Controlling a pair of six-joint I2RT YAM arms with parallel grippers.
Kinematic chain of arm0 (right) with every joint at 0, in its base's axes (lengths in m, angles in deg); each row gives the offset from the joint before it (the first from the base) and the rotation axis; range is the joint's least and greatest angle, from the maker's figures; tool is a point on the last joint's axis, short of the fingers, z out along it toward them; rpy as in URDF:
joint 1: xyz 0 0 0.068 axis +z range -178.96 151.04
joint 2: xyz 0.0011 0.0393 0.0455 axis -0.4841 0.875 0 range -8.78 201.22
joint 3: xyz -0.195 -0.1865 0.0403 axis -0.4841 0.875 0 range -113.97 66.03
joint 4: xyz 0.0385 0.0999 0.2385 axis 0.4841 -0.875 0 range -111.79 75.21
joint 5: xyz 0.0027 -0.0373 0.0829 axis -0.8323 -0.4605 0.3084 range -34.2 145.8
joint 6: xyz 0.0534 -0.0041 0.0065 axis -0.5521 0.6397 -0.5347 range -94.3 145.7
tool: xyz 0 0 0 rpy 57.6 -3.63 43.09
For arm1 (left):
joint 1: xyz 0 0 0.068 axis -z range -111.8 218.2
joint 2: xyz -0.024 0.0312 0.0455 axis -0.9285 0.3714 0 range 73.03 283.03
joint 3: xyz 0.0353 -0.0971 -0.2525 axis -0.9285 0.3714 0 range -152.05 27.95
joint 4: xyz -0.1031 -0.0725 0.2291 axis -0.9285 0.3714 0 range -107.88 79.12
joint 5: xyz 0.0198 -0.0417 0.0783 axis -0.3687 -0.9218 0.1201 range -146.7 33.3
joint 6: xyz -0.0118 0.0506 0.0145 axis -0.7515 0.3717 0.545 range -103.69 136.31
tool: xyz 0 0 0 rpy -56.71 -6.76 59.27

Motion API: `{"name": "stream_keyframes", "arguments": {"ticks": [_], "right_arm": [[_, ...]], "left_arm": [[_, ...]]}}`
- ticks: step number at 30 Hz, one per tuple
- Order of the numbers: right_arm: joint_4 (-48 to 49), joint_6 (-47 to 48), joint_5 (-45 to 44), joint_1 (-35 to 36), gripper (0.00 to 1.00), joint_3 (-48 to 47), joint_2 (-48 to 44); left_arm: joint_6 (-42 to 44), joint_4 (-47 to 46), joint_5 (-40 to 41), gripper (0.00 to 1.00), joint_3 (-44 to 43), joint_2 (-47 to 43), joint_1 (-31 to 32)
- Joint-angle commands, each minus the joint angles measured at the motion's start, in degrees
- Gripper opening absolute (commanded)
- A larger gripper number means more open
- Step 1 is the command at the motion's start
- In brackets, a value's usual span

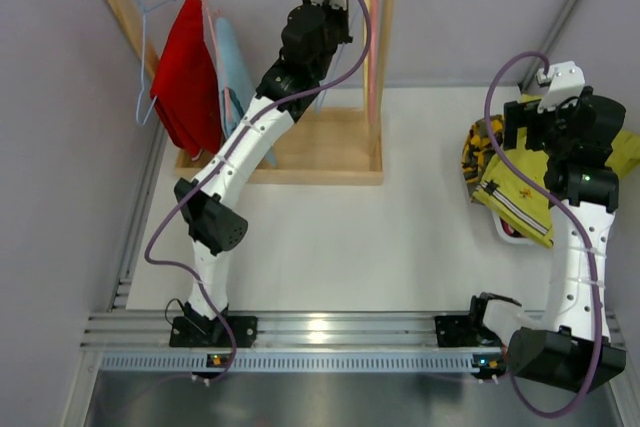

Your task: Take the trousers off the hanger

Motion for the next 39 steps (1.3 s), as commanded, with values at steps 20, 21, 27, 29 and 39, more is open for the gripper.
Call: {"name": "stream_keyframes", "arguments": {"ticks": [20, 21, 27, 29, 39], "right_arm": [[0.21, -0.73, 3.18, -0.80, 0.99, -0.15, -2.61], [0.12, -0.99, 3.27, -0.80, 1.00, -0.24, -2.70], [-0.41, -1.95, 4.06, -0.80, 0.99, -0.86, -2.62], [-0.50, -2.13, 4.24, -0.80, 0.99, -1.03, -2.61], [-1.11, -2.40, 5.29, -0.88, 0.99, 0.63, -3.58]], "left_arm": [[-6.15, 4.39, -3.49, 0.64, 22.93, -24.41, -0.33], [-6.24, 5.18, -3.67, 0.67, 24.86, -25.57, -0.16], [-6.16, 8.96, -3.76, 0.72, 31.72, -35.40, 0.11], [-5.98, 10.63, -4.54, 0.74, 34.09, -37.78, 0.11], [-13.17, 11.68, -6.57, 0.73, 37.36, -52.20, -8.28]]}}
